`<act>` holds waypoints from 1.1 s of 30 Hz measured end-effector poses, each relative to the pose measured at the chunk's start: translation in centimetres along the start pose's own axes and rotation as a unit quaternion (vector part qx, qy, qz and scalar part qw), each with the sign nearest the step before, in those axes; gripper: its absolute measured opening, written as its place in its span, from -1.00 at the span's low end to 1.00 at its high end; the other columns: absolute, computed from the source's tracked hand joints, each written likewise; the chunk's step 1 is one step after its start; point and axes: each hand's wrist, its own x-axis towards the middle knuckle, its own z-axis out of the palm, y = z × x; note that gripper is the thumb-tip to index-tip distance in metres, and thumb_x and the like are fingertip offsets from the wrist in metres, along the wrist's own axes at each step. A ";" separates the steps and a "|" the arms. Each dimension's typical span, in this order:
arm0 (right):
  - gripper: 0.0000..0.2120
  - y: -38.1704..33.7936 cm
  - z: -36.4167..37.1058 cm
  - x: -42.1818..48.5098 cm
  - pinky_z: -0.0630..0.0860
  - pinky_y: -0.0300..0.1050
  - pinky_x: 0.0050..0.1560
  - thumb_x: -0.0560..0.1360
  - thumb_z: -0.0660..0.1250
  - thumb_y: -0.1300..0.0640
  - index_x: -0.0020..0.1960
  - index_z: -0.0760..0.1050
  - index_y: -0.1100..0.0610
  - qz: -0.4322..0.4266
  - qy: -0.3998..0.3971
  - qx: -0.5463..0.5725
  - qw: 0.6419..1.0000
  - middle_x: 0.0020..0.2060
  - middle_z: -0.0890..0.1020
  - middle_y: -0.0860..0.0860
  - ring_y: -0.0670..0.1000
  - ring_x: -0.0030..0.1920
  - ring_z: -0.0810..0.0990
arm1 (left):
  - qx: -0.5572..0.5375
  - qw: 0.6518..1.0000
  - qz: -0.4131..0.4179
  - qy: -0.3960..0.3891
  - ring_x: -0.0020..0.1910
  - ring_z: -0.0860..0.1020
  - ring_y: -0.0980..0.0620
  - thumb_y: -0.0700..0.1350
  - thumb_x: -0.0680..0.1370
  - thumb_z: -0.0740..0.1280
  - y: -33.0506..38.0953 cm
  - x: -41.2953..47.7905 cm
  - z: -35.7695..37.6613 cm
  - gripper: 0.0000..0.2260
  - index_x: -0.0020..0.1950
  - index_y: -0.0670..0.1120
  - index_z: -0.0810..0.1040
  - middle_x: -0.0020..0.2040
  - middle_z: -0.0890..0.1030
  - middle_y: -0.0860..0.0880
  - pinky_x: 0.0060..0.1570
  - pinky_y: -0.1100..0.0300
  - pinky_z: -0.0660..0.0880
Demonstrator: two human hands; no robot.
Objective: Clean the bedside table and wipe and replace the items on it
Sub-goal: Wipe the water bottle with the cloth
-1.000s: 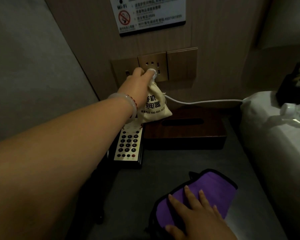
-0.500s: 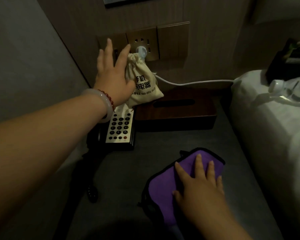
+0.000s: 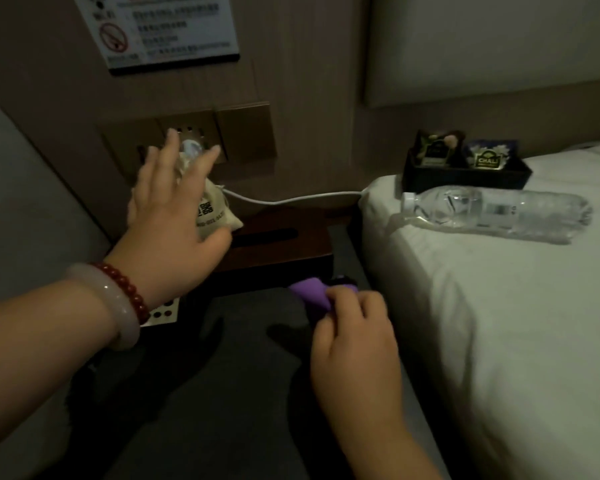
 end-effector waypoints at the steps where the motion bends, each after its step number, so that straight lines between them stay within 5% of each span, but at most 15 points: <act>1: -0.77 0.2 -0.5 0.4 0.43 -0.11 -0.27 0.40 0.18 0.12 0.03 0.49 0.03 0.010 0.020 0.023 0.999 -0.11 0.45 0.03 0.11 -0.27 0.51 | -0.004 1.000 0.012 -0.009 0.51 -0.25 0.00 0.08 0.46 0.30 1.0 0.0 0.1 -0.29 0.51 0.24 -0.01 0.55 -0.23 0.06 0.46 -0.15 -0.13; 3: -0.78 0.7 -1.7 1.2 0.23 -0.27 -0.27 0.43 0.25 0.17 0.07 0.48 0.06 0.020 0.065 0.046 0.997 -0.06 0.43 0.04 0.04 -0.27 0.45 | -0.001 0.999 0.037 -0.032 0.51 -0.26 0.01 0.05 0.50 0.31 3.1 0.2 0.7 -0.31 0.50 0.26 -0.01 0.55 -0.24 0.08 0.47 -0.13 -0.16; 7: -0.77 2.1 -4.0 2.7 0.21 -0.35 -0.17 0.40 0.33 0.15 0.06 0.48 0.05 0.034 0.102 0.065 0.992 -0.02 0.35 -0.02 -0.20 -0.21 0.24 | 0.016 0.990 0.100 -0.103 0.53 -0.20 0.01 0.09 0.53 0.28 7.0 1.7 2.8 -0.37 0.50 0.27 0.02 0.56 -0.18 0.10 0.48 -0.16 -0.10; 11: -0.77 3.7 -6.1 4.2 0.13 -0.31 -0.26 0.35 0.32 0.33 -0.06 0.51 0.08 0.081 0.121 0.080 0.986 -0.06 0.34 0.00 -0.15 -0.27 0.22 | 0.094 0.969 0.175 -0.147 0.53 -0.19 -0.01 0.13 0.56 0.20 10.2 3.8 5.6 -0.45 0.50 0.26 0.04 0.56 -0.18 0.10 0.45 -0.19 -0.14; 16: -0.70 5.0 -8.9 5.2 0.20 -0.37 -0.12 0.35 0.23 0.41 -0.10 0.51 0.05 0.127 0.219 0.075 0.964 -0.06 0.30 -0.04 0.08 -0.05 0.43 | 0.132 0.954 0.212 -0.166 0.53 -0.19 -0.04 0.13 0.56 0.23 13.7 7.5 9.4 -0.41 0.51 0.23 0.01 0.56 -0.19 0.07 0.44 -0.24 -0.15; 21: -0.68 5.7 -10.4 5.8 0.19 -0.67 -0.13 0.36 0.18 0.44 -0.11 0.49 0.05 0.128 0.241 0.114 0.955 0.14 0.36 0.05 -0.38 -0.11 0.35 | 0.110 0.941 0.208 -0.241 0.54 -0.12 -0.05 0.12 0.55 0.27 17.0 10.1 13.1 -0.31 0.55 0.14 -0.07 0.57 -0.16 0.05 0.45 -0.21 -0.07; 23: -0.69 6.0 -10.4 5.8 0.19 -0.68 -0.11 0.38 0.19 0.44 -0.08 0.50 0.08 0.127 0.225 0.118 0.959 0.25 0.37 0.05 -0.41 -0.07 0.34 | 0.092 0.942 0.195 -0.258 0.53 -0.03 -0.09 0.11 0.55 0.28 17.9 10.7 13.9 -0.33 0.55 0.08 0.01 0.57 -0.16 0.02 0.45 -0.16 0.06; 28: -0.69 6.2 -9.9 5.9 0.15 -0.71 -0.11 0.37 0.21 0.45 -0.11 0.51 0.08 0.121 0.212 0.119 0.962 0.25 0.43 0.03 -0.43 -0.06 0.31 | 0.030 0.960 0.192 -0.201 0.45 0.15 -0.08 0.07 0.55 0.30 17.6 10.6 14.2 -0.56 0.41 0.05 0.35 0.50 0.11 -0.02 0.34 -0.04 0.25; 33: -0.69 6.0 -9.8 5.8 0.17 -0.70 -0.11 0.39 0.21 0.42 -0.07 0.52 0.05 0.119 0.197 0.122 0.965 0.26 0.43 0.03 -0.43 -0.08 0.29 | 0.075 0.955 0.196 -0.212 0.31 0.36 -0.07 0.07 0.55 0.29 17.4 10.1 13.6 -0.60 0.37 0.05 0.34 0.31 0.41 -0.03 0.29 -0.06 0.29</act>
